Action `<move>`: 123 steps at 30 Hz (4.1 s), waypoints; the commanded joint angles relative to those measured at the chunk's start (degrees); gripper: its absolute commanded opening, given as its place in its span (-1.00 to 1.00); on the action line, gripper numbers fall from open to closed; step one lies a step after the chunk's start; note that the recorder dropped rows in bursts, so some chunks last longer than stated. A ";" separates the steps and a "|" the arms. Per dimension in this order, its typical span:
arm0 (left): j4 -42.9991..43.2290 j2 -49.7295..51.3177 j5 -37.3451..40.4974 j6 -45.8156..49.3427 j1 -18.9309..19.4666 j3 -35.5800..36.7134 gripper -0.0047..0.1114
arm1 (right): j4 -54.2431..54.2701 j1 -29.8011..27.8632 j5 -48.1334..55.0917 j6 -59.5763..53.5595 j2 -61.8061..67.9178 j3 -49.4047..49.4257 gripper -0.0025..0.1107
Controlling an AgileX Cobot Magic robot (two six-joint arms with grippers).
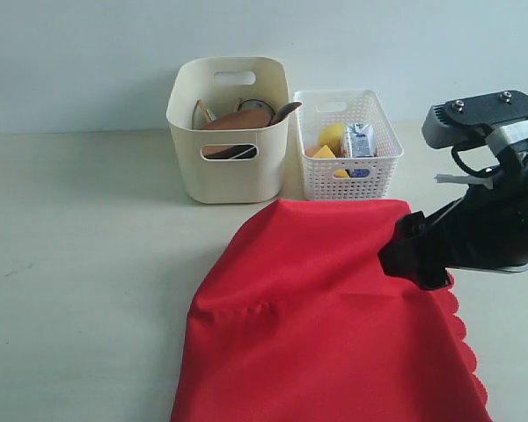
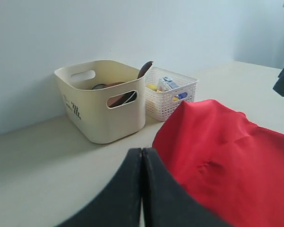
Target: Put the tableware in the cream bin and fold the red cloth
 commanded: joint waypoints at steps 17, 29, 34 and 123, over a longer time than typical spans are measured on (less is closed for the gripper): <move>0.26 -0.56 0.30 -0.04 20.95 0.52 -0.92 | 0.22 -0.20 -1.28 -0.46 -0.58 0.29 0.57; 0.39 -3.01 4.28 -0.04 22.58 3.74 -0.92 | 1.08 -0.20 -1.41 -0.46 -0.58 0.29 0.57; 0.39 -3.01 4.41 -0.04 22.58 3.74 -0.92 | 1.09 -0.20 -1.52 -0.46 -0.58 0.29 0.57; 0.23 -3.01 10.30 -0.04 28.28 3.74 -0.92 | -16.93 -25.24 8.70 12.56 31.16 0.08 -0.96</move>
